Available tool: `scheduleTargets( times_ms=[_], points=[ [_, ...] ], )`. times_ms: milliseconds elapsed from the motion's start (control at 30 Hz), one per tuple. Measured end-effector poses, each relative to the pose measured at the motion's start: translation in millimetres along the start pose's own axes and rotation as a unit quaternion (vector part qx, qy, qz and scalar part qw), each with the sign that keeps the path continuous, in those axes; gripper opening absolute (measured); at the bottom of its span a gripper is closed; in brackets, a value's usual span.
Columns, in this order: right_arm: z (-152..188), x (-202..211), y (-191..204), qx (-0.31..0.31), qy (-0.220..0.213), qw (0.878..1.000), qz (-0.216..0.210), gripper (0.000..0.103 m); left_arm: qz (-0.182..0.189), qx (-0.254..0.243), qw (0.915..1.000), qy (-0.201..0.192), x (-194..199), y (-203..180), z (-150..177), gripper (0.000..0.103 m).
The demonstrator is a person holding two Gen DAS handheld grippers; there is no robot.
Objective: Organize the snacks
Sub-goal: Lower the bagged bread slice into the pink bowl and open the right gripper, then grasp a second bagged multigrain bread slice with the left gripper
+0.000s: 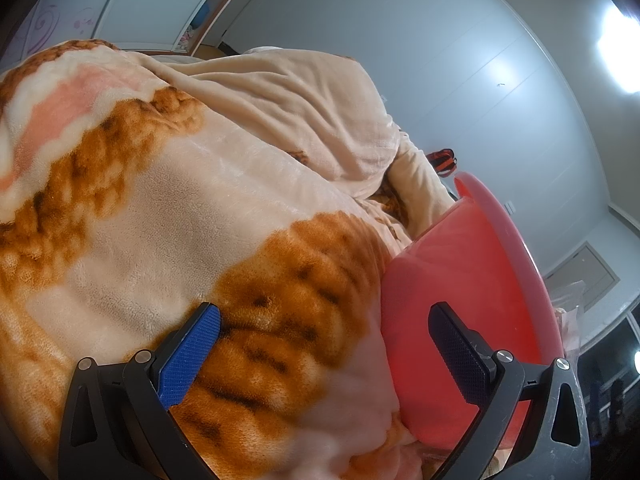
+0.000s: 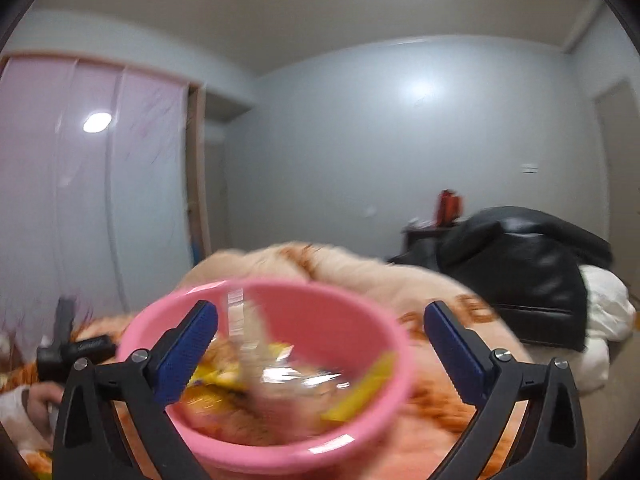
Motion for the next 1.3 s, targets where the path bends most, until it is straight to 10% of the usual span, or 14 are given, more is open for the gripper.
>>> scheduleTargets(
  times_ms=[133, 267, 367, 467, 600, 733, 1000, 1067, 1200, 1300],
  points=[
    [39, -9, -55, -0.067, 0.051, 0.991, 0.103, 0.103, 0.000, -0.001, 1.0000, 0.000, 0, 0, 0, 0.103],
    [103, -47, -133, -0.314, 0.209, 0.921, 0.094, 0.103, 0.030, -0.031, 0.9990, 0.003, 11, -10, 4, 0.103],
    [105, -28, -151, -0.379, 0.136, 0.914, 0.053, 0.103, 0.096, -0.110, 0.9888, -0.032, 43, -36, 15, 0.103],
    [105, -26, -150, -0.386, 0.123, 0.913, 0.053, 0.103, 0.151, -0.219, 0.9575, -0.112, 92, -69, 44, 0.103],
    [105, -30, -143, -0.361, 0.145, 0.919, 0.069, 0.103, 0.203, -0.364, 0.8908, -0.181, 140, -117, 96, 0.103],
    [113, -33, -146, -0.372, 0.136, 0.916, 0.063, 0.103, 0.208, -0.519, 0.8201, -0.122, 129, -161, 163, 0.103],
    [116, -33, -149, -0.373, 0.135, 0.916, 0.063, 0.103, 0.114, -0.791, 0.6016, 0.004, 60, -167, 317, 0.087],
    [116, -32, -149, -0.372, 0.135, 0.916, 0.063, 0.103, 0.113, -0.784, 0.6096, 0.024, 52, -171, 319, 0.086],
    [115, -32, -150, -0.372, 0.135, 0.916, 0.063, 0.103, 0.106, -0.737, 0.6627, 0.075, 27, -180, 297, 0.087],
    [115, -31, -151, -0.371, 0.136, 0.916, 0.064, 0.103, 0.100, -0.734, 0.6667, 0.084, 17, -180, 295, 0.087]
  ],
)
Point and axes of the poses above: each gripper's, at about its wrist camera, not at the fingertips, and x roughly against the way its jaws point, y to its left, z to its underside, the point moved 3 cm from there along -x, roughly the way its jaws point, and after that the axes turned 7 degrees about x, right-handed, at the moved point
